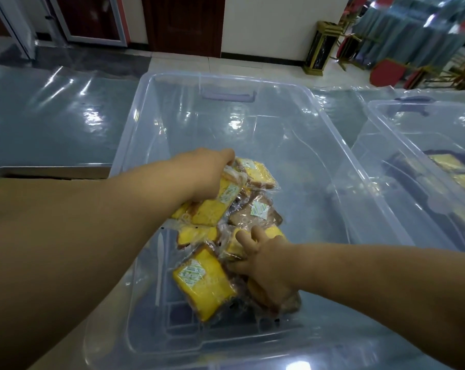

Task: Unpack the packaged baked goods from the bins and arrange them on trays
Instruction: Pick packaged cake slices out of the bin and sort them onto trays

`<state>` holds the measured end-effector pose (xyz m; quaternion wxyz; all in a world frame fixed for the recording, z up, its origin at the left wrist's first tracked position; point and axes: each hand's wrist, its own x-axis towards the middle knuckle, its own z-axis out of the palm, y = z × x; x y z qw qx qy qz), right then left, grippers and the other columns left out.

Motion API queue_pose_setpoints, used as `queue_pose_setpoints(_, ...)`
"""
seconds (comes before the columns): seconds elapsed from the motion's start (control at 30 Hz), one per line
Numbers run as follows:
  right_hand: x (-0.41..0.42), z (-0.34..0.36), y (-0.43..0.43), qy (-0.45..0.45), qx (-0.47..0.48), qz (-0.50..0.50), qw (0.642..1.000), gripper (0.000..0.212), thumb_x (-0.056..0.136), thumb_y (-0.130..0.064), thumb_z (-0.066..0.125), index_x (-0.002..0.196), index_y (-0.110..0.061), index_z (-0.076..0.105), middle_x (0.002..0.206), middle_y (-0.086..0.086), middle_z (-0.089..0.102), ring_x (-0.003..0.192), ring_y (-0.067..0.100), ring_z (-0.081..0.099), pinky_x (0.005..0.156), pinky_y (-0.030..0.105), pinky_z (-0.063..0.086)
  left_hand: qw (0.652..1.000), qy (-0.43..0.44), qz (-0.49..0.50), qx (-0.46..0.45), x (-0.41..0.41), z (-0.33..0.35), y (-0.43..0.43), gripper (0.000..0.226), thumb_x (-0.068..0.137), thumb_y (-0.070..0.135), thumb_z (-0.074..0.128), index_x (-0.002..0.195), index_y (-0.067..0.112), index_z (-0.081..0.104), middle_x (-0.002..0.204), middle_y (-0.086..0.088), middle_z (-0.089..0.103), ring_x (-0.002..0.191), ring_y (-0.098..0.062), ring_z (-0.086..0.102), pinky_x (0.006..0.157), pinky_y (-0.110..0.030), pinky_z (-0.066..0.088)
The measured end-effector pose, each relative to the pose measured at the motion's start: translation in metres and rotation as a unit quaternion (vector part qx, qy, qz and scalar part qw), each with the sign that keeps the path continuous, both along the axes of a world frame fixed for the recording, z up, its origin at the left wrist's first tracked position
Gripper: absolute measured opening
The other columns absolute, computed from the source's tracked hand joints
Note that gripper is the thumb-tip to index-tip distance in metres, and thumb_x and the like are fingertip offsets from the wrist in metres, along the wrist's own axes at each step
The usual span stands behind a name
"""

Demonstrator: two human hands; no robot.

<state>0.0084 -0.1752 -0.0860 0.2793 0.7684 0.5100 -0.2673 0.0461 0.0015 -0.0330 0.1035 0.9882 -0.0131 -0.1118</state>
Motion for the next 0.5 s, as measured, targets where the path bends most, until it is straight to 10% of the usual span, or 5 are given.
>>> queue_pose_setpoints(0.17, 0.004, 0.000, -0.001, -0.001, 0.045, 0.011, 0.999, 0.055, 0.080, -0.033, 0.065, 0.130, -0.023, 0.045, 0.139, 0.012, 0.007, 0.124, 0.046, 0.020, 0.078, 0.041, 0.044, 1.000, -0.010, 0.012, -0.024, -0.003, 0.005, 0.003, 0.055, 0.079, 0.010, 0.065, 0.125, 0.027, 0.037, 0.079, -0.002, 0.050, 0.066, -0.019, 0.054, 0.050, -0.028, 0.042)
queue_pose_setpoints(0.37, 0.025, 0.030, -0.008, 0.010, 0.169, -0.147, 0.974, 0.069, 0.070, -0.040, 0.073, 0.128, -0.019, 0.044, 0.127, 0.011, 0.022, 0.103, 0.032, 0.042, 0.075, 0.034, 0.044, 0.995, -0.060, 0.053, -0.061, -0.009, 0.014, 0.008, 0.052, 0.078, 0.012, 0.064, 0.123, 0.028, 0.041, 0.081, 0.000, 0.050, 0.071, -0.019, 0.052, 0.048, -0.025, 0.034)
queue_pose_setpoints(0.5, 0.040, 0.057, -0.015, 0.002, 0.303, -0.250, 0.919, 0.053, 0.059, -0.044, 0.080, 0.093, -0.028, 0.043, 0.109, 0.004, 0.030, 0.094, 0.026, 0.047, 0.080, 0.032, 0.049, 0.976, -0.146, 0.083, -0.140, -0.019, 0.030, 0.014, 0.053, 0.078, 0.016, 0.067, 0.122, 0.031, 0.042, 0.086, 0.002, 0.051, 0.071, -0.016, 0.053, 0.055, -0.026, 0.045)
